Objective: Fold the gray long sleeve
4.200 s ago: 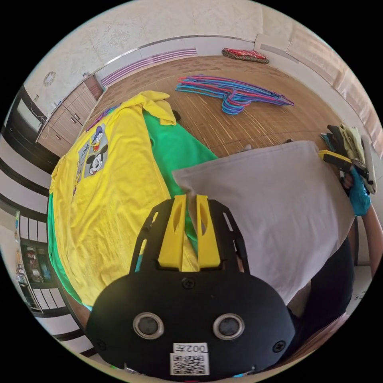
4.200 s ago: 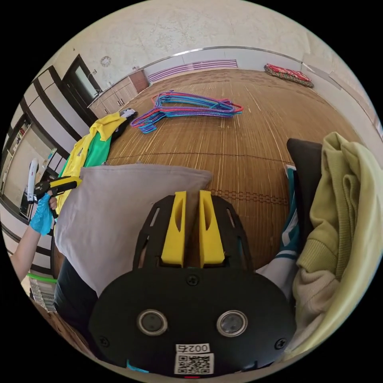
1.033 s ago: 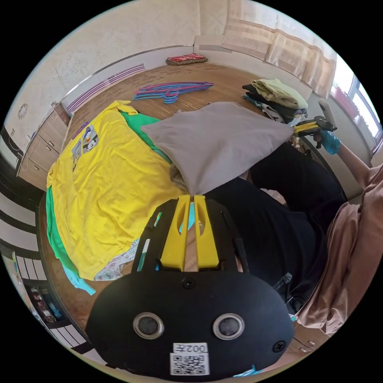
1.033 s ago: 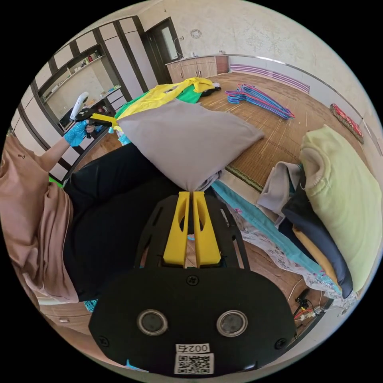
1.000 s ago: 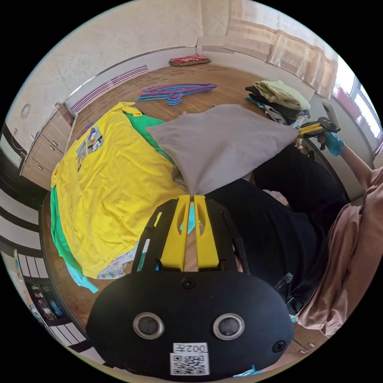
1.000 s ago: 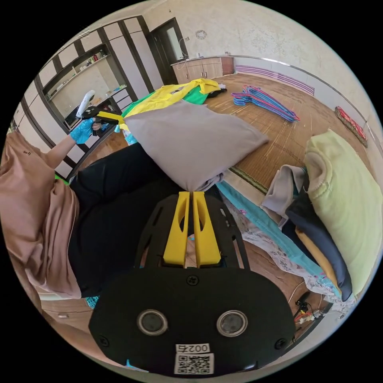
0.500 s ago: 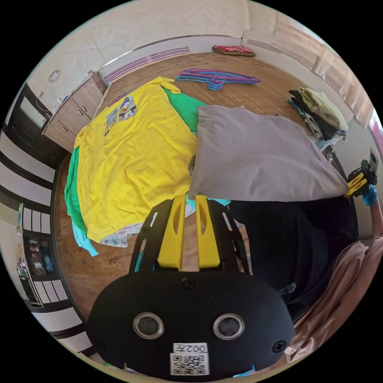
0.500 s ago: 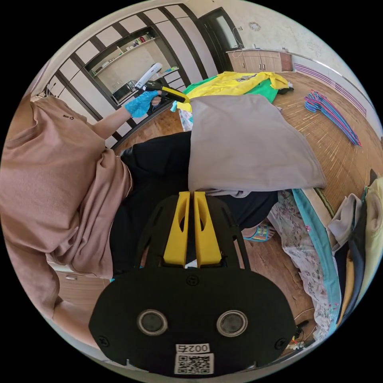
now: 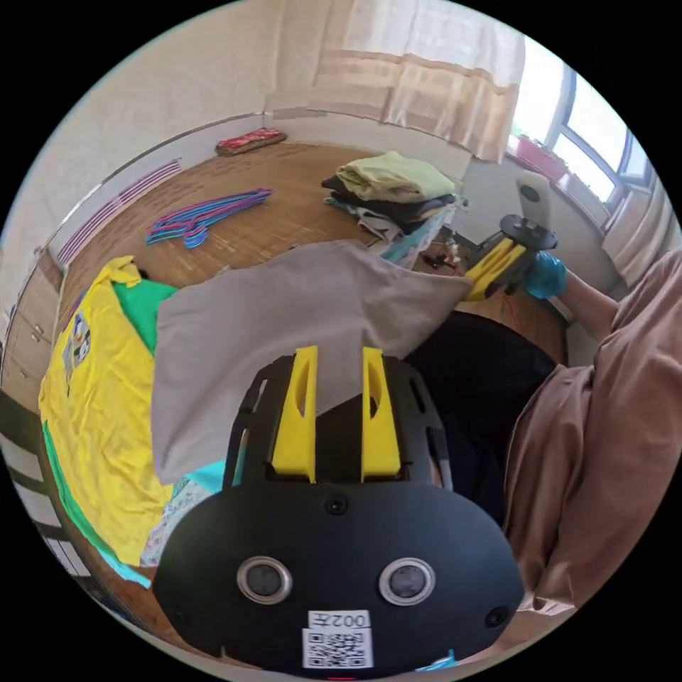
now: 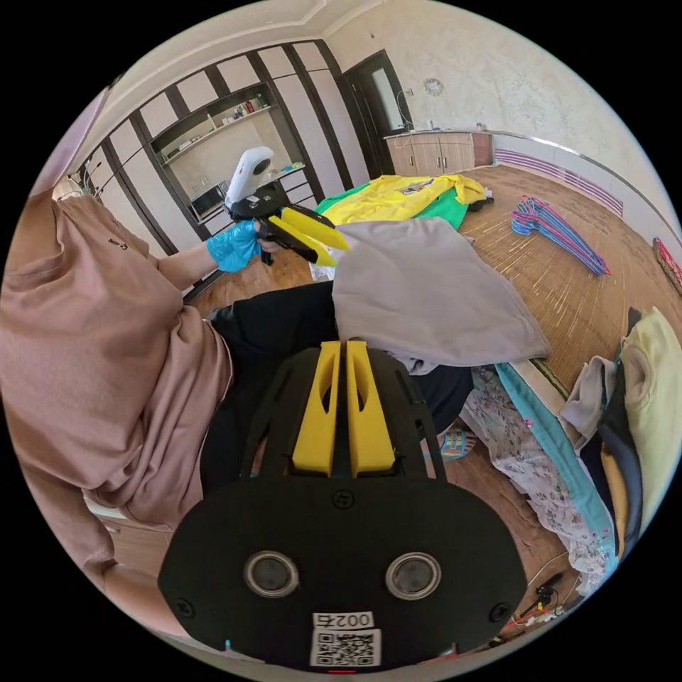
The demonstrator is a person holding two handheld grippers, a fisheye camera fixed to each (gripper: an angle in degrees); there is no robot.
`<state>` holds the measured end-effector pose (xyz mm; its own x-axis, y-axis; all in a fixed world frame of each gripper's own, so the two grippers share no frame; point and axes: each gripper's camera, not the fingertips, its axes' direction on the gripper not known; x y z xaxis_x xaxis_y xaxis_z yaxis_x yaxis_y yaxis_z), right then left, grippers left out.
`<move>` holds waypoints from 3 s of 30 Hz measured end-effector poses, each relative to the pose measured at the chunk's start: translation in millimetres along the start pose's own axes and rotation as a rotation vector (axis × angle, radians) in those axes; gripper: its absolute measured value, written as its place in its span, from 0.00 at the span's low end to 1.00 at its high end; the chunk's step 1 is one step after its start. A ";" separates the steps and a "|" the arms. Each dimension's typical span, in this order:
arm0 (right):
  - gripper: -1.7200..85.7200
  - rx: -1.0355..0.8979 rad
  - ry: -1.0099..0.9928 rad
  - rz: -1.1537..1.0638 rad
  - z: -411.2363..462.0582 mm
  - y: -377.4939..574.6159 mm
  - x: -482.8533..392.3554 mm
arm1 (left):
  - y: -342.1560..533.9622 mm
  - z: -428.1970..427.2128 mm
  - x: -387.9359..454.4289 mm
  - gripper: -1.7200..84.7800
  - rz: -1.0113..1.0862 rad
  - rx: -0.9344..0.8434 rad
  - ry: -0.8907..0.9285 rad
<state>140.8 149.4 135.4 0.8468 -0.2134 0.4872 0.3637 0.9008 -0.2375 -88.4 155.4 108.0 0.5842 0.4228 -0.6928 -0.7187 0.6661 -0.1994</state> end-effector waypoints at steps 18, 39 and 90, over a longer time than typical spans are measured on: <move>0.07 0.034 0.221 -0.127 -16.9 -26.3 -72.4 | -53.9 38.8 70.8 0.01 0.107 -0.032 -0.076; 0.11 -0.176 0.717 -0.292 103.7 -110.5 -86.8 | -24.1 -38.2 86.0 0.00 0.023 0.052 -0.005; 0.02 -0.306 1.004 -0.162 31.2 -306.2 -71.7 | -136.7 -69.6 56.8 0.01 0.262 -0.005 -0.558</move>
<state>-43.4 -99.3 199.4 0.6612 -0.6624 -0.3521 0.4646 0.7301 -0.5012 16.8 45.6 47.6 0.4963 0.8305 -0.2528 -0.8660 0.4943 -0.0762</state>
